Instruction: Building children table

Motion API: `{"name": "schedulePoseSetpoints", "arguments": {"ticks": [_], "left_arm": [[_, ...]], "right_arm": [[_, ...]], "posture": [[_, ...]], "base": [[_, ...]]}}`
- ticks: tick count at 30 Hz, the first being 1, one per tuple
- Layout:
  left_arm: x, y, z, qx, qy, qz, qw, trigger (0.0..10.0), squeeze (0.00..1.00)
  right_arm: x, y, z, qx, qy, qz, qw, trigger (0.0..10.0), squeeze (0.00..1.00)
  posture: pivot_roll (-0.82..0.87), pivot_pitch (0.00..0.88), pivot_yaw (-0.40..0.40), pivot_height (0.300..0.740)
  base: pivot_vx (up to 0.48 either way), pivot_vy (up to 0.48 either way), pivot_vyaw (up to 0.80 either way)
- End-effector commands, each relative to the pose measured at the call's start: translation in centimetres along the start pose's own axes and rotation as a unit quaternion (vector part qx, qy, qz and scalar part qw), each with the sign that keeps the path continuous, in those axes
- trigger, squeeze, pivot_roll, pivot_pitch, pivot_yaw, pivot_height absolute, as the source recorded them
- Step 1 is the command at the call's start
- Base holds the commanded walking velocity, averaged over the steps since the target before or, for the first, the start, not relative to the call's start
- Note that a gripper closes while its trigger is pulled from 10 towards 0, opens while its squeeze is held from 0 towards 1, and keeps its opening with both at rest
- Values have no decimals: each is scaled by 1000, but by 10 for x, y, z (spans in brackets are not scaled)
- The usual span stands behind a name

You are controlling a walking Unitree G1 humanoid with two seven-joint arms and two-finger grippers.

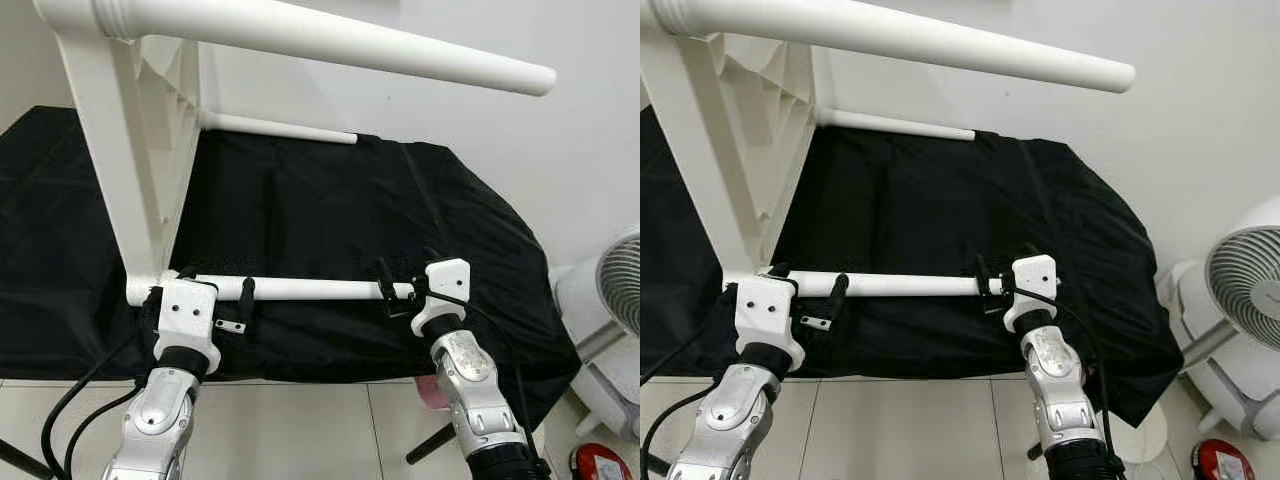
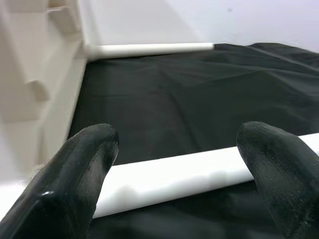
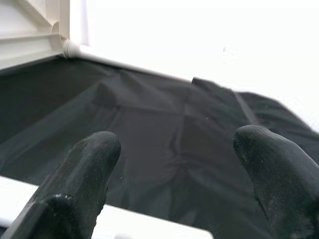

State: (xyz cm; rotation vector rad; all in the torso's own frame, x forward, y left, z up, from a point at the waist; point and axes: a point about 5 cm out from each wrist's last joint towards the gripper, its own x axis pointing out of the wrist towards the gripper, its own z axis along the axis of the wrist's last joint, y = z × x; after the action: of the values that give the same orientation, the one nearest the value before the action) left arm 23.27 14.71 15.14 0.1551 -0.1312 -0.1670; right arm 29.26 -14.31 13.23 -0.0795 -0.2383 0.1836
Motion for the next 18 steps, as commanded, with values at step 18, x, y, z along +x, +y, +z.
{"name": "schedulePoseSetpoints", "arguments": {"ticks": [18], "left_arm": [[6,-9,-1,3,5,-36,999,10000,0]], "right_arm": [[4,6,16,-25,-26,27,999,10000,0]], "posture": [[64,0,-111,740]], "base": [[0,0,44]]}}
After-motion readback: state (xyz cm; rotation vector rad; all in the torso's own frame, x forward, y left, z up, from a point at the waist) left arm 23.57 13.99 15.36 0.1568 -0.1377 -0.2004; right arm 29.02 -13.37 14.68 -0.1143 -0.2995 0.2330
